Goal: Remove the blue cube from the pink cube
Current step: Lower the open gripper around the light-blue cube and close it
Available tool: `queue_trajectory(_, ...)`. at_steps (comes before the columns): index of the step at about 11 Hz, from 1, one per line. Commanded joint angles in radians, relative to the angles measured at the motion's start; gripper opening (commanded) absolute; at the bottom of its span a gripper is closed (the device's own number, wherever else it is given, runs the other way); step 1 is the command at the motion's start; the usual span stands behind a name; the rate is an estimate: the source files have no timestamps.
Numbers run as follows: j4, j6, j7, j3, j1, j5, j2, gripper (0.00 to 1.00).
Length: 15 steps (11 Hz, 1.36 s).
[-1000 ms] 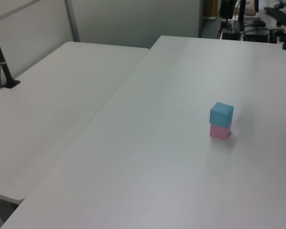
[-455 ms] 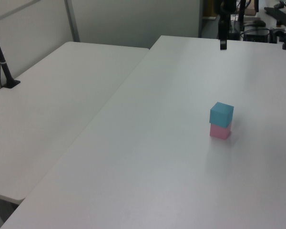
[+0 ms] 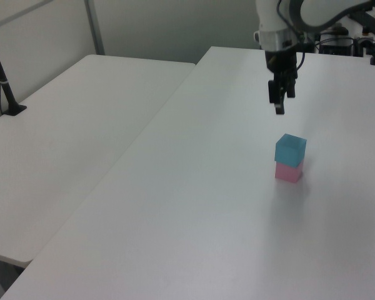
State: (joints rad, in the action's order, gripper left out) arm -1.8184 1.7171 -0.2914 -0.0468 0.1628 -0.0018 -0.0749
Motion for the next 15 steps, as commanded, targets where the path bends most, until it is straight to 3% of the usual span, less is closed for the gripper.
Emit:
queue_trajectory(1, -0.039, 0.041, -0.058, -0.007, 0.036, 0.002, -0.028, 1.0)
queue_trajectory(7, -0.096, 0.041, -0.061, -0.064, 0.057, -0.004, -0.074, 1.0)
queue_trajectory(10, -0.117, 0.059, -0.098, -0.071, 0.057, -0.023, -0.074, 0.82)
queue_trajectory(12, -0.116, 0.059, -0.101, -0.071, 0.052, -0.024, -0.074, 0.6)
queue_trajectory(15, -0.091, 0.0, -0.062, -0.07, 0.029, -0.041, -0.037, 0.56)
